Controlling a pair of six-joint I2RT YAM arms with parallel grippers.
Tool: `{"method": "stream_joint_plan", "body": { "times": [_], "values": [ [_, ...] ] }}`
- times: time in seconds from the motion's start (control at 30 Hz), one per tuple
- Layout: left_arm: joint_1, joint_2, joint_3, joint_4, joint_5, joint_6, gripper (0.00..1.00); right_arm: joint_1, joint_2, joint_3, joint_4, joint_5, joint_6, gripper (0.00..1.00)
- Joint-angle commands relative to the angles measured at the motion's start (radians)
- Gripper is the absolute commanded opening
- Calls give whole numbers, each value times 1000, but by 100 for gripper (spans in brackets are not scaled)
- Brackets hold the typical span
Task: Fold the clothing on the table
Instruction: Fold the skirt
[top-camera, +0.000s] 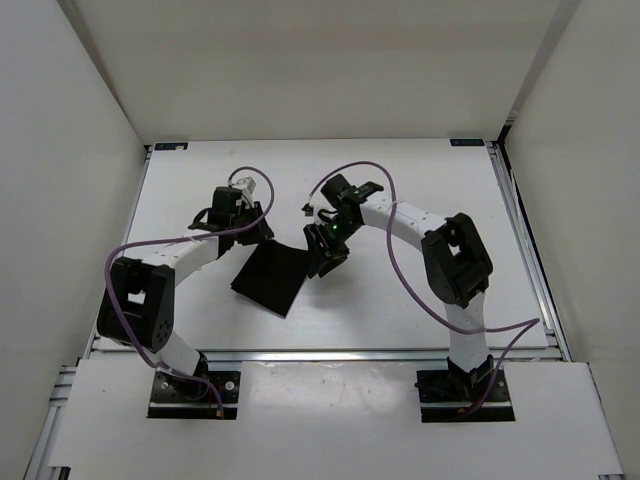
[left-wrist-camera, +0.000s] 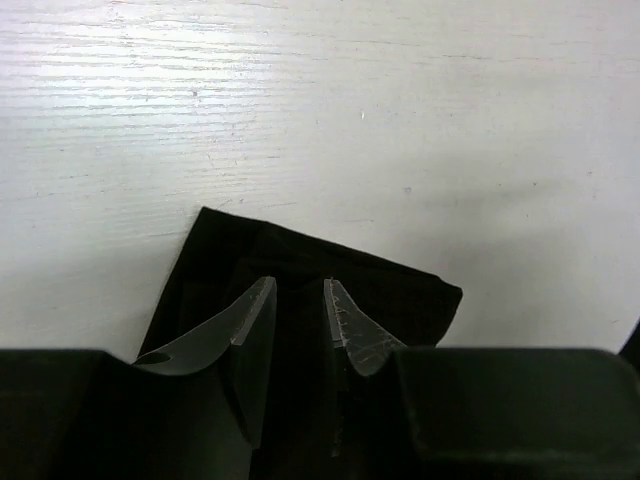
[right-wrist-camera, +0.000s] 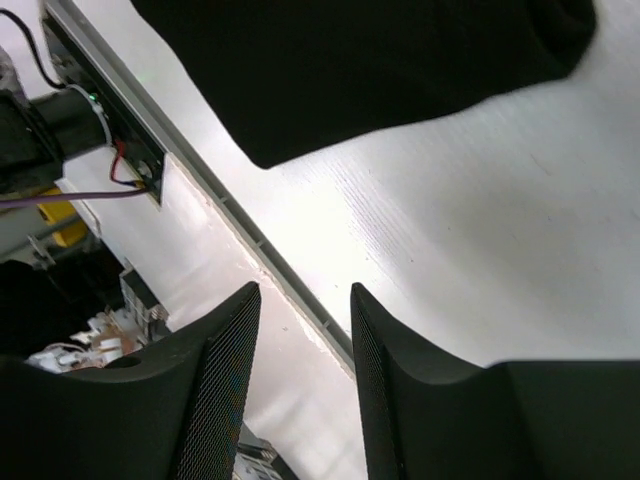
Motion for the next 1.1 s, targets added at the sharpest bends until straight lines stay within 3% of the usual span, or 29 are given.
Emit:
{"method": "stream_joint_plan", "body": {
  "times": [0.0,0.43,0.63,1.07],
  "values": [
    [-16,8,46,13,-3,38,37,-30,-83,-46,66,-35,31,47],
    [-61,-21,76,-117,-141,219,43,-33,-65,-61,77,-80,35,47],
    [4,-33,36,-85,-89,239,43,-29,-54,-46,66,-86,31,47],
    [-7,-1,36,-78,3,225,42,-47,-55,-59,69,-86,28,47]
  ]
}}
